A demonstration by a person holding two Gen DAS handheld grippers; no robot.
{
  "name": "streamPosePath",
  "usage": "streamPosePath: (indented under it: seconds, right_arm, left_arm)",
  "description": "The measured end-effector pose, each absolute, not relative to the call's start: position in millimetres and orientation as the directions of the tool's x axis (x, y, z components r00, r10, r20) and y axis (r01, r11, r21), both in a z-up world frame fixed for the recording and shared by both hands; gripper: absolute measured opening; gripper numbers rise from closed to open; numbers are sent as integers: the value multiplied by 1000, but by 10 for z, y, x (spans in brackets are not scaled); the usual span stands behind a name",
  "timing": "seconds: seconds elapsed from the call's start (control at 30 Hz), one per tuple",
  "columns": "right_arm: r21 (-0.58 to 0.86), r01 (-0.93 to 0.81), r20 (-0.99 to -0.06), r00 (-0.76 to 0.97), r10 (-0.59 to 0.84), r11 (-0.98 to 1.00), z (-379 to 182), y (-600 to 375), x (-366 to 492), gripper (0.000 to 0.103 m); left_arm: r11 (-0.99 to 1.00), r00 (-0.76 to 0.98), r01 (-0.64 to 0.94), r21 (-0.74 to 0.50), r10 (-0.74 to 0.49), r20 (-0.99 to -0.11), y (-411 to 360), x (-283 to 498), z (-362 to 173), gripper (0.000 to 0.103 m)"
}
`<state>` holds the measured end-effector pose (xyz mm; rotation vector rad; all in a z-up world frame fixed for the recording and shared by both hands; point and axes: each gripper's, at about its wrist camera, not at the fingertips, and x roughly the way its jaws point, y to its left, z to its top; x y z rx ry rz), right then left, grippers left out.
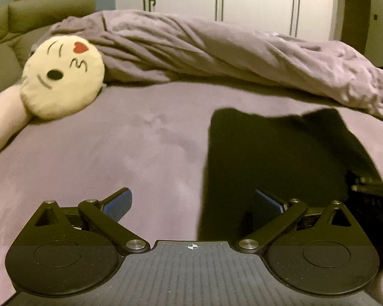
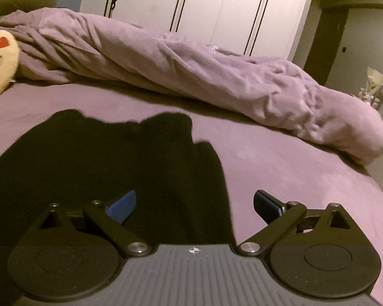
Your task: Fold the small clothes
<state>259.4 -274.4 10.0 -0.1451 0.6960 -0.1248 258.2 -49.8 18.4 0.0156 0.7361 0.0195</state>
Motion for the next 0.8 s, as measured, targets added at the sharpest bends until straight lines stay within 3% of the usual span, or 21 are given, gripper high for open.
streamPosePath:
  seconds: [0.23,0.47,0.8]
  right_arm:
    - [-10,86,-815,577,-58,996,219,-2777,1466,99]
    - [-35,77,-860,506,-69,996,330,-2541,1061,99]
    - [-14,95,-875,481,-58,995,469,-2447,993,99]
  left_arm:
    - [1000,682,-23,15,26,-731,-535,1982,371,103]
    - [997,605,53,-52,-74,-792,-510,1597,414,103]
    - [998,549,56,-39,-63,-833,-443,1417,416,103]
